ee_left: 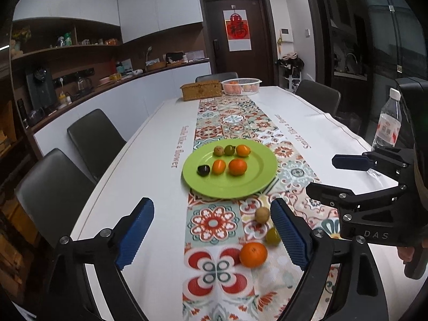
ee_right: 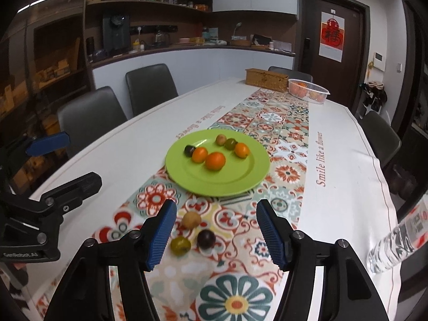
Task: Organize fruits
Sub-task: 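Withdraw both tools from the plate toward the remaining fruits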
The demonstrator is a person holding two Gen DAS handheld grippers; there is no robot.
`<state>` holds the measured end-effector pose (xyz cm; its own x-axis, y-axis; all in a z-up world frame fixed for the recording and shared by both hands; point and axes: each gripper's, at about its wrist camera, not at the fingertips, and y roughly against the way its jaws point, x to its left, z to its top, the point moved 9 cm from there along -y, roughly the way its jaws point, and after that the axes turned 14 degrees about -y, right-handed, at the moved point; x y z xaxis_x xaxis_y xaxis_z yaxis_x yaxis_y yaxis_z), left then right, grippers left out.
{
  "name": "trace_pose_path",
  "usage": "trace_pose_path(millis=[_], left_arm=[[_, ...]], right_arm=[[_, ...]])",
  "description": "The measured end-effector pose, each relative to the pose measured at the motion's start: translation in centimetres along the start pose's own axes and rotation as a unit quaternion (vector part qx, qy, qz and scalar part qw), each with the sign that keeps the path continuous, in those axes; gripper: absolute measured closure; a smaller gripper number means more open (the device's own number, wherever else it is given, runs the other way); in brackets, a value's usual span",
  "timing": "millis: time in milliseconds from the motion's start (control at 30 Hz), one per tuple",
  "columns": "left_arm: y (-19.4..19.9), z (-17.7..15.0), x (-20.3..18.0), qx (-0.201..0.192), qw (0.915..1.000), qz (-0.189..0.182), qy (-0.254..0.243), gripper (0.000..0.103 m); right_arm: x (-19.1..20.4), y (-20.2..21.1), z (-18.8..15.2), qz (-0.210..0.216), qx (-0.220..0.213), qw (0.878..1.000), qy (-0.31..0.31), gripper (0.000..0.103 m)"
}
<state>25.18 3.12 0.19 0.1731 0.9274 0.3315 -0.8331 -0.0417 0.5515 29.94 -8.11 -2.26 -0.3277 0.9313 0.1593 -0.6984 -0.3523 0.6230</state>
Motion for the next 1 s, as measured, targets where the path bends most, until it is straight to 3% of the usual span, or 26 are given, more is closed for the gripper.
trace_pose_path(millis=[433,1000], left_arm=[[-2.6,-4.3,-3.0,0.061,0.9979,-0.023,0.004,0.012],[-6.9,-7.2,-5.4,0.112,0.9925,-0.048,-0.007,0.012]], right_arm=[[-0.6,-1.8,-4.4,-0.007,0.051,0.998,0.045,0.04],[-1.0,-6.2,-6.8,0.006,0.11,0.99,0.091,0.041]])
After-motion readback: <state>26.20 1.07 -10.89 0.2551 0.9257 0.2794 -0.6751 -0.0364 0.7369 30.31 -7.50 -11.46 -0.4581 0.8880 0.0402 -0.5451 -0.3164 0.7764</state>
